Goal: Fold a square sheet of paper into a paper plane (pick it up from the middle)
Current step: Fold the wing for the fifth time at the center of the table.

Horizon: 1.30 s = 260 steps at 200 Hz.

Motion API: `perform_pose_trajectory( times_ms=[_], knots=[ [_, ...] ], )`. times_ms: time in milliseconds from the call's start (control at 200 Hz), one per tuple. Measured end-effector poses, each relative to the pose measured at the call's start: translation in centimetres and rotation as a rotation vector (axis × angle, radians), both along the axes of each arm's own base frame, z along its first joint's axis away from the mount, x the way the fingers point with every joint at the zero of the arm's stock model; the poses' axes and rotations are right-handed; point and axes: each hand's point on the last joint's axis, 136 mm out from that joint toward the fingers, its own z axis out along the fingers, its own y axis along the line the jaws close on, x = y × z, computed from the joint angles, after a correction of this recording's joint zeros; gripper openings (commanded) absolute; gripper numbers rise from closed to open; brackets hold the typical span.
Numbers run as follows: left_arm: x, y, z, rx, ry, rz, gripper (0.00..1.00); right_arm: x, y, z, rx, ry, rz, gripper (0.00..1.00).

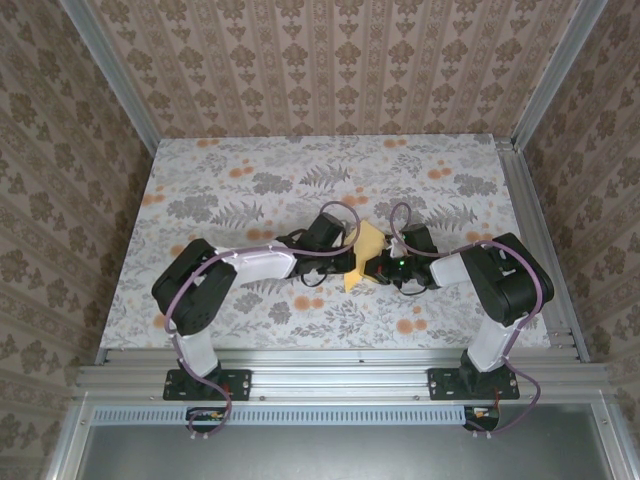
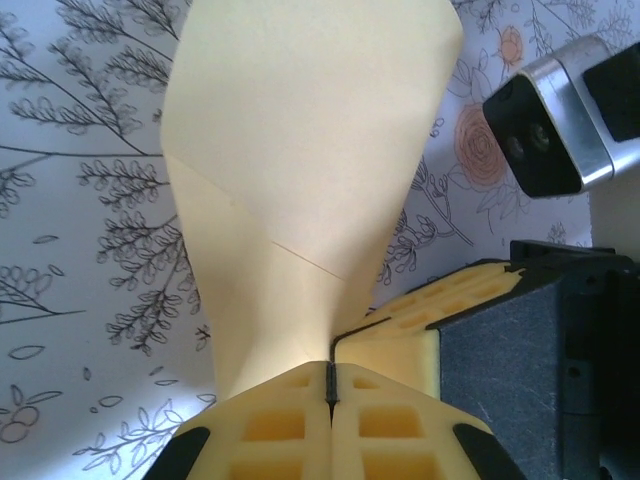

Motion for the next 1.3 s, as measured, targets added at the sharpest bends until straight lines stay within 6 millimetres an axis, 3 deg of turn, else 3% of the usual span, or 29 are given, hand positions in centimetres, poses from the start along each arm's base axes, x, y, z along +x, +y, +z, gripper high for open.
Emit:
perform_pose_trajectory(
  times_ms=[85,230,425,620,855,1100,1300],
  knots=[
    [-0.3,0.0,-0.3,0.007,0.008,-0.007,0.00,0.0,0.0,0.0,0.000,0.000,0.000,0.00],
    [-0.8,1.0,-1.1,0.068,0.018,-0.004,0.16,0.0,0.0,0.0,0.000,0.000,0.000,0.00],
    [-0.8,2.5,-1.2,0.121,0.019,0.027,0.29,0.0,0.0,0.0,0.000,0.000,0.000,0.00],
    [-0.4,2.6,-1.4,0.120,0.021,0.033,0.31,0.0,0.0,0.0,0.000,0.000,0.000,0.00],
    [-0.4,2.5,-2.9,0.136,0.044,0.030,0.26,0.0,0.0,0.0,0.000,0.000,0.000,0.00],
    [0.4,1.4,-1.6,0.100,0.020,0.015,0.05,0.0,0.0,0.0,0.000,0.000,0.000,0.00],
    [0.4,1.1,-1.2,0.095,0.015,0.003,0.02,0.0,0.0,0.0,0.000,0.000,0.000,0.00]
  ],
)
